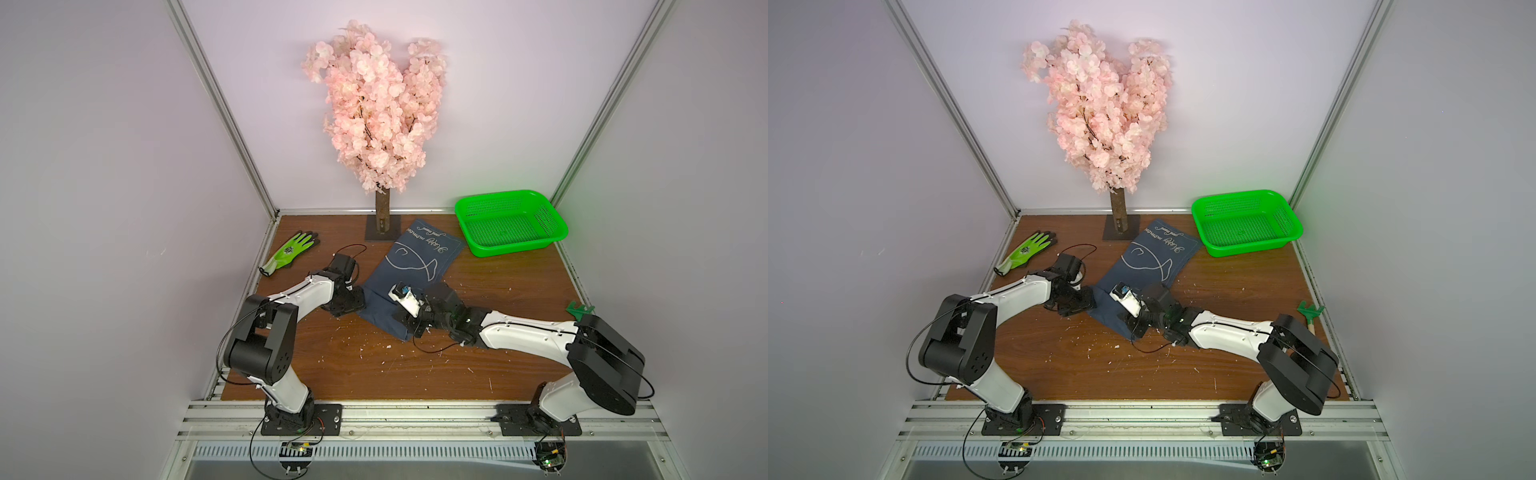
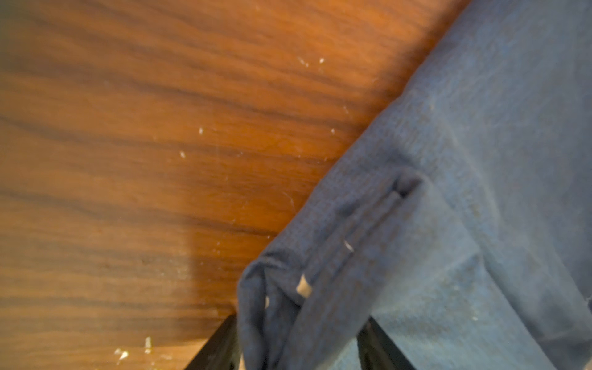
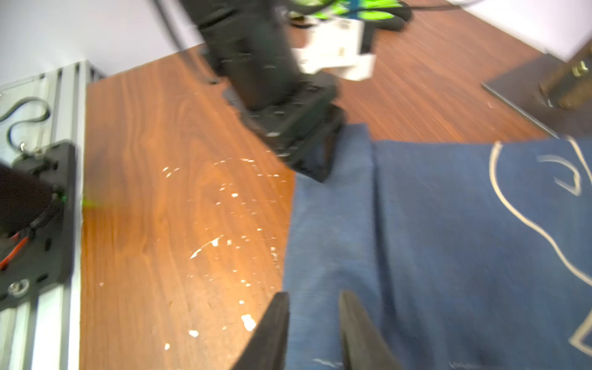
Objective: Roll up the pillowcase
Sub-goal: Roll the pillowcase at the center of the board.
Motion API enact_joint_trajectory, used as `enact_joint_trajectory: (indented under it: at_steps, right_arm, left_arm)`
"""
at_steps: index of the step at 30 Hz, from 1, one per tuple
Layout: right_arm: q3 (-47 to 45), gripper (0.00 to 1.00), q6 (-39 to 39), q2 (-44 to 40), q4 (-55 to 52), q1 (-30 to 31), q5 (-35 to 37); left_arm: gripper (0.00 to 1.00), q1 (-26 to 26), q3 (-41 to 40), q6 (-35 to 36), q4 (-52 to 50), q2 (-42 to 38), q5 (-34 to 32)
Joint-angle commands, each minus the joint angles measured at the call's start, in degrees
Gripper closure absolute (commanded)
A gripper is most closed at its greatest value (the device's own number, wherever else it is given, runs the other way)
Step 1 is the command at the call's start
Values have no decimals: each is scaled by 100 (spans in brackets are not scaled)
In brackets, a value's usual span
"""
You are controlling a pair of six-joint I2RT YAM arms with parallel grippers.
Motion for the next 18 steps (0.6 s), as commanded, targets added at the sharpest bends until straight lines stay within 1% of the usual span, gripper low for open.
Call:
enact_joint_trajectory:
  at_steps: [1,3,5,9,12,15,18]
  right_arm:
    - [153,79,-761,260,-329,67,616]
    - [138,84,-972,391,-314,66,874]
    - [184,88,-1150,534,-438,36,1096]
    - [209,90,-1224,715,-533,-110,1154]
    - [278,91,-1246,900,-635,-117,1143]
    - [290,91,-1238,1131,-689,-142,1127]
    - [185,91,-1175,1199,-593,-178,1050]
  left_arm:
    - [39,85,18,105,-85,244,67]
    - [39,85,80,113,-116,249,61]
    - [39,85,141,140,-180,246,21]
    - [39,86,249,168,-271,219,33]
    - [39,85,315,79,-269,127,162]
    - [37,-7,241,-256,-245,-235,283]
    - [34,-214,-218,-1026,174,-732,510]
